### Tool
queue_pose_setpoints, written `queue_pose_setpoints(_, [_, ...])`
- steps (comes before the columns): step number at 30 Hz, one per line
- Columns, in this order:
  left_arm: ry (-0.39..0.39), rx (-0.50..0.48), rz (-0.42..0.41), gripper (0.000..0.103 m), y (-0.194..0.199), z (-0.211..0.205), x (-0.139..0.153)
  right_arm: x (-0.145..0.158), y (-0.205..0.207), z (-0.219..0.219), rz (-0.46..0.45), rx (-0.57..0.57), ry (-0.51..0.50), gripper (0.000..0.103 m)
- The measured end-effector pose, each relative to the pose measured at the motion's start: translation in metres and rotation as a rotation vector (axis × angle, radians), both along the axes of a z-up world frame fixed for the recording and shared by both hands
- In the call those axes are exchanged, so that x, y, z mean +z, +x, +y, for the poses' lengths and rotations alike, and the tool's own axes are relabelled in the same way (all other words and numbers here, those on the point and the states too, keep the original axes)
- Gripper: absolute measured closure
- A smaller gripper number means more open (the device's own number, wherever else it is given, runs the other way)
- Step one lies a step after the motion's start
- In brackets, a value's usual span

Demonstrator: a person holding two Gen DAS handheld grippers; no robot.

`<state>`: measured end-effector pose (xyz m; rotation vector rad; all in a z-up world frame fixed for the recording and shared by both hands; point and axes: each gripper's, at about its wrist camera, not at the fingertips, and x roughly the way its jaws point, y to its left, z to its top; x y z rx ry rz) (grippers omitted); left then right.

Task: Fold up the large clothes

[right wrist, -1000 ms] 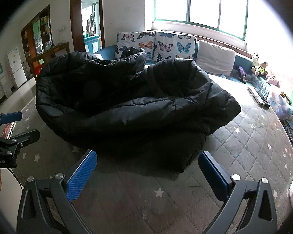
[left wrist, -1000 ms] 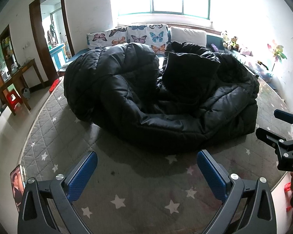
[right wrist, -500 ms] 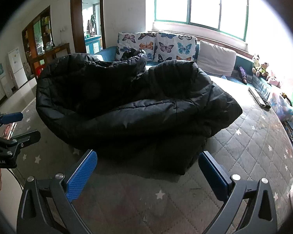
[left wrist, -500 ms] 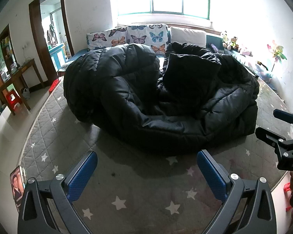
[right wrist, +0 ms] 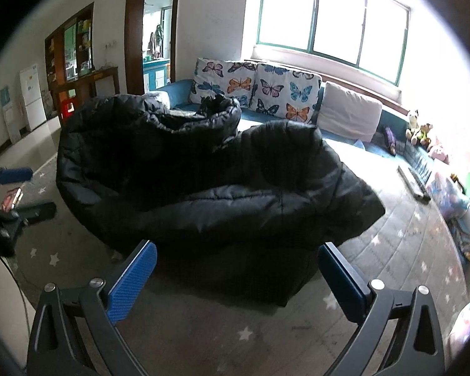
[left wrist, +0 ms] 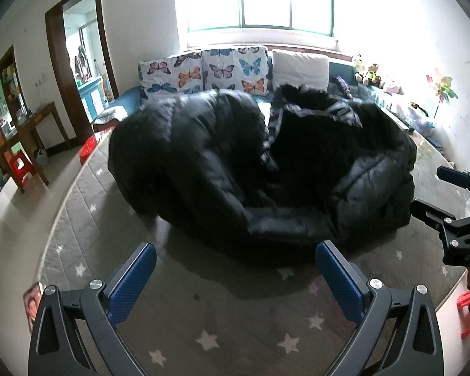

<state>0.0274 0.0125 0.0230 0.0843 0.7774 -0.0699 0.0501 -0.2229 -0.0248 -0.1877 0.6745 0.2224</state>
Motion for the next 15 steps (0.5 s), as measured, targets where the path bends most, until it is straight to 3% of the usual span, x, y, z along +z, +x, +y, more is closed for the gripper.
queue_pose_setpoints(5, [0.001, 0.010, -0.042, 0.000, 0.016, 0.016, 0.022, 0.011, 0.010, 0.000, -0.028, 0.033, -0.007, 0.000])
queue_pose_setpoints(10, [0.089, -0.014, -0.098, 0.000, 0.043, 0.028, 0.046, 0.018, 0.029, 0.002, -0.026, 0.067, -0.008, 0.000])
queue_pose_setpoints(15, [0.151, -0.096, -0.095, 0.000, 0.075, 0.030, 0.058, 0.030, 0.048, 0.011, -0.008, 0.125, 0.042, 0.000])
